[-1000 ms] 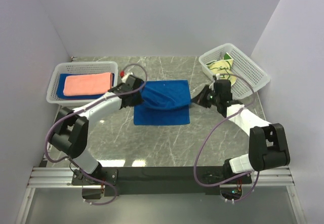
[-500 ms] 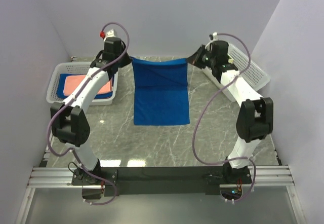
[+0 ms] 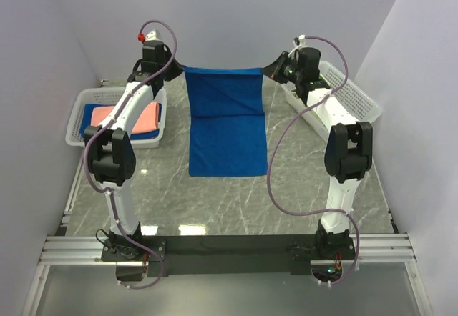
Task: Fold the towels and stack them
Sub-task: Fold the towel
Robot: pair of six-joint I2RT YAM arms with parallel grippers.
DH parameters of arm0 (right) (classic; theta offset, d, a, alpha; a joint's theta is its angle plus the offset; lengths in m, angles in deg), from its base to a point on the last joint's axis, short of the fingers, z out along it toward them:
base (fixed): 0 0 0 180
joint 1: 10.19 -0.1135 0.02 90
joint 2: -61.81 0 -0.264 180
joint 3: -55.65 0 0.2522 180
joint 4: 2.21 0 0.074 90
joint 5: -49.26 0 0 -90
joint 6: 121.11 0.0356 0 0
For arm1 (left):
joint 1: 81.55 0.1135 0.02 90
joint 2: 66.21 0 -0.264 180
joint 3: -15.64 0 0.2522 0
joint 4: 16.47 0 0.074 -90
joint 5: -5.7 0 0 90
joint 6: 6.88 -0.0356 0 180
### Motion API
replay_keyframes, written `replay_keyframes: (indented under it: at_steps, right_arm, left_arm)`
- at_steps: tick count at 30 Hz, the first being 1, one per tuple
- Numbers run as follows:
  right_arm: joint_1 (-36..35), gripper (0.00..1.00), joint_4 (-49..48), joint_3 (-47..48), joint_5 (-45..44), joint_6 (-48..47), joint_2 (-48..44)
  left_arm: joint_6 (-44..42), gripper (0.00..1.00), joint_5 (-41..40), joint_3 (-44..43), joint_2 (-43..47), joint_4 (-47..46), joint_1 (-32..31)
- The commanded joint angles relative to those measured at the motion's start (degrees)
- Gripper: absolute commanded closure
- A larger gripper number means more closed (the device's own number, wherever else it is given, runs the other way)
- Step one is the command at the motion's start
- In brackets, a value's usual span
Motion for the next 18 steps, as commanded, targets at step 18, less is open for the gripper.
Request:
replay_keyframes:
  at_steps: [18]
  right_arm:
    - [2.9, 1.0, -14.5, 3.6, 5.4, -1.2, 3.3]
  left_arm:
    - [0.1, 0.99, 5.3, -2.8, -2.5, -13.0, 1.0]
